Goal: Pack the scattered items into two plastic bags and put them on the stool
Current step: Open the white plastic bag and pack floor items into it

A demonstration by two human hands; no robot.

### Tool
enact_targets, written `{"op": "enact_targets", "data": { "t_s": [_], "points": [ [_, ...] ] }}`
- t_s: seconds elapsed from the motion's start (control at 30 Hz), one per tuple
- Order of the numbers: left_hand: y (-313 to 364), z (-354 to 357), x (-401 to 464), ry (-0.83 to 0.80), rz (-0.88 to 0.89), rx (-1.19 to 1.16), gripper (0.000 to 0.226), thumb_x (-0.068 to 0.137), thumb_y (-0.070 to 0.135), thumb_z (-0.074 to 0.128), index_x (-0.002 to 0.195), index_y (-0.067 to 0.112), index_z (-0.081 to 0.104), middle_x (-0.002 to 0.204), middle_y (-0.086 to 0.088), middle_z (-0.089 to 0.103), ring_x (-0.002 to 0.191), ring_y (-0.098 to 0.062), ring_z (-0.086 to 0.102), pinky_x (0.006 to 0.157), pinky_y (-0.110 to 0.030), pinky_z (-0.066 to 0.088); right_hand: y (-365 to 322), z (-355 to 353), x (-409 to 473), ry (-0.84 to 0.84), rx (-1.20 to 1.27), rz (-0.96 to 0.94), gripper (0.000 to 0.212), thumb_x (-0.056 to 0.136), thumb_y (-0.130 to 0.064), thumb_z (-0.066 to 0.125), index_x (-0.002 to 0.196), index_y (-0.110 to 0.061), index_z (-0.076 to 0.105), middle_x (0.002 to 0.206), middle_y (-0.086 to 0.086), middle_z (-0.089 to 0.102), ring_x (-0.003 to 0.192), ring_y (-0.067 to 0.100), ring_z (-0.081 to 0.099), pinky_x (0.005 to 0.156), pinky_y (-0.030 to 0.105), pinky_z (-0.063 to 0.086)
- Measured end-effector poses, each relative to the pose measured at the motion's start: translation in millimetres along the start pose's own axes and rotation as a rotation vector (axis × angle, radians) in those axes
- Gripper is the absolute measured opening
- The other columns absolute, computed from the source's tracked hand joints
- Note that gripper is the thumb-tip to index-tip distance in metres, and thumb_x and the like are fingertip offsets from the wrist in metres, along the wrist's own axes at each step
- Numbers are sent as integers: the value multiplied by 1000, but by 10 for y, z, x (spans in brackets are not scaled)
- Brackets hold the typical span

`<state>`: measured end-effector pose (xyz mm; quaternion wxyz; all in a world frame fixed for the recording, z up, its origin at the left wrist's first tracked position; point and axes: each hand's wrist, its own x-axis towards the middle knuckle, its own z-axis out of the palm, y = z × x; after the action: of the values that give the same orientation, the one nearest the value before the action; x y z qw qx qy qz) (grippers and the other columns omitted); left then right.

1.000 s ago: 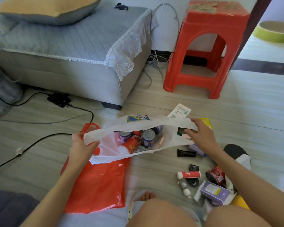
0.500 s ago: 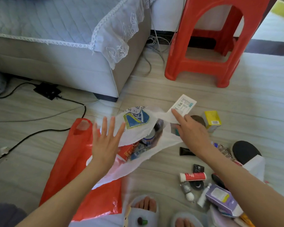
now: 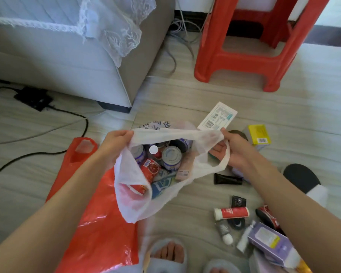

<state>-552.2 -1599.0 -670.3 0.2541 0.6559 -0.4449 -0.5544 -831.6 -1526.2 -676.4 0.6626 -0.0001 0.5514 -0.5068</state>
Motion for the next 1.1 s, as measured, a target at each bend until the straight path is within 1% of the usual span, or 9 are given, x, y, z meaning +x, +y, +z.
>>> {"op": "enact_targets", "data": {
  "t_s": [0.17, 0.33, 0.43, 0.57, 0.67, 0.73, 0.87, 1.0, 1.1],
  "points": [
    [144, -26, 211, -47, -91, -136, 14, 94, 13, 48, 92, 7, 60, 76, -9, 60, 61, -16, 59, 47, -18, 51, -13, 67, 232, 67, 3, 139, 26, 97, -16, 44, 119, -15, 57, 80, 9, 72, 55, 20, 69, 46, 32, 55],
    [111, -75, 373, -62, -175, -97, 13, 91, 16, 52, 92, 6, 61, 83, -13, 63, 65, -21, 61, 59, -29, 54, -103, -12, 172, 19, -137, 126, 18, 92, -28, 54, 103, -17, 62, 78, 4, 71, 54, 17, 68, 46, 31, 55],
    [63, -79, 399, -14, -191, -144, 10, 89, 16, 57, 87, 8, 63, 80, -13, 63, 66, -22, 60, 59, -29, 55, -73, -74, 103, 250, -452, -205, 22, 92, -31, 55, 98, -10, 58, 66, 0, 60, 46, 7, 54, 40, 16, 40],
    [-17, -85, 374, -11, -209, -201, 9, 87, 15, 58, 88, 10, 65, 80, -12, 62, 63, -21, 58, 56, -26, 54, 47, -30, -66, 443, -983, -811, 33, 87, -36, 57, 110, -12, 57, 106, 7, 59, 96, 22, 57, 82, 32, 47],
    [-20, -66, 330, 0, -182, -221, 9, 88, 13, 57, 91, 10, 66, 78, -11, 61, 62, -19, 56, 52, -23, 52, 263, 231, -288, 352, -1274, -1326, 35, 82, -34, 54, 102, -7, 63, 100, 12, 58, 94, 19, 49, 83, 30, 40],
    [-5, -75, 318, 5, -164, -225, 13, 88, 12, 57, 97, 8, 66, 80, -10, 62, 64, -18, 57, 55, -24, 53, 506, 371, -324, 214, -1528, -1495, 33, 77, -26, 65, 102, -4, 62, 97, 14, 60, 87, 22, 53, 74, 33, 47],
    [59, -146, 260, -43, -149, -240, 16, 88, 9, 57, 101, 5, 64, 82, -9, 63, 58, -13, 61, 53, -21, 55, 717, 381, -74, 353, -2002, -1150, 72, 62, -35, 80, 124, -11, 51, 108, 13, 62, 85, 30, 61, 67, 39, 49],
    [124, -250, 169, 3, -22, -70, 26, 87, 14, 60, 111, 4, 60, 86, -8, 62, 64, -13, 61, 61, -24, 52, 428, 288, 49, 334, -2002, -908, 32, 93, -30, 48, 118, -11, 57, 111, 12, 58, 101, 33, 50, 78, 41, 38],
    [75, -218, 70, 48, 132, 225, 38, 82, 23, 67, 116, 15, 54, 103, -6, 57, 81, -14, 55, 70, -24, 45, 360, 273, 47, 137, -1764, -793, 30, 96, -24, 44, 104, -3, 64, 103, 14, 62, 98, 32, 55, 78, 37, 42]
  ]
}}
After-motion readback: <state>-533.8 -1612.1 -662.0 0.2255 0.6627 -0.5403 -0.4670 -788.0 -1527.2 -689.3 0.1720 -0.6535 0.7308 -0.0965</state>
